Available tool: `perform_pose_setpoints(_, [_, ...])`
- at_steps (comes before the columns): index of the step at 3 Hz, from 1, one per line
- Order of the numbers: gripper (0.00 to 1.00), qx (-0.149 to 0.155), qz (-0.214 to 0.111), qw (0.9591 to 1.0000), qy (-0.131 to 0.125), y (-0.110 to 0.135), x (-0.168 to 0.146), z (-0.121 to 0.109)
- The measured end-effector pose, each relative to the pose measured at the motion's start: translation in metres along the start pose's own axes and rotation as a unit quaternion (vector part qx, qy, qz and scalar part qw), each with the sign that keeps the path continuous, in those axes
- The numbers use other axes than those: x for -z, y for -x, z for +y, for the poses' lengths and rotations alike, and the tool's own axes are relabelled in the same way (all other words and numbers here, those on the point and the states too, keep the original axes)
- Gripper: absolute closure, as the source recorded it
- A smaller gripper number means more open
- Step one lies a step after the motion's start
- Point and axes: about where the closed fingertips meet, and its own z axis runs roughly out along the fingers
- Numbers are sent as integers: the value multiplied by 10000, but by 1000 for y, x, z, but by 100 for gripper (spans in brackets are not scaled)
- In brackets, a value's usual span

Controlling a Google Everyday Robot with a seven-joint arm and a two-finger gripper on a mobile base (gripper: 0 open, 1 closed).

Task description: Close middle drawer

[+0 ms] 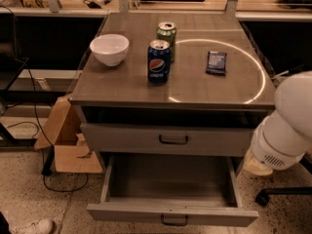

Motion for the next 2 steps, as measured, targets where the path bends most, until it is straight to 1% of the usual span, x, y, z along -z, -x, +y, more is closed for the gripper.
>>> perform_pose_setpoints(1, [100,-147,124,9998,88,-13,-26,14])
perform_pose_setpoints(2, [100,-229,248,9992,230,-23,-50,29])
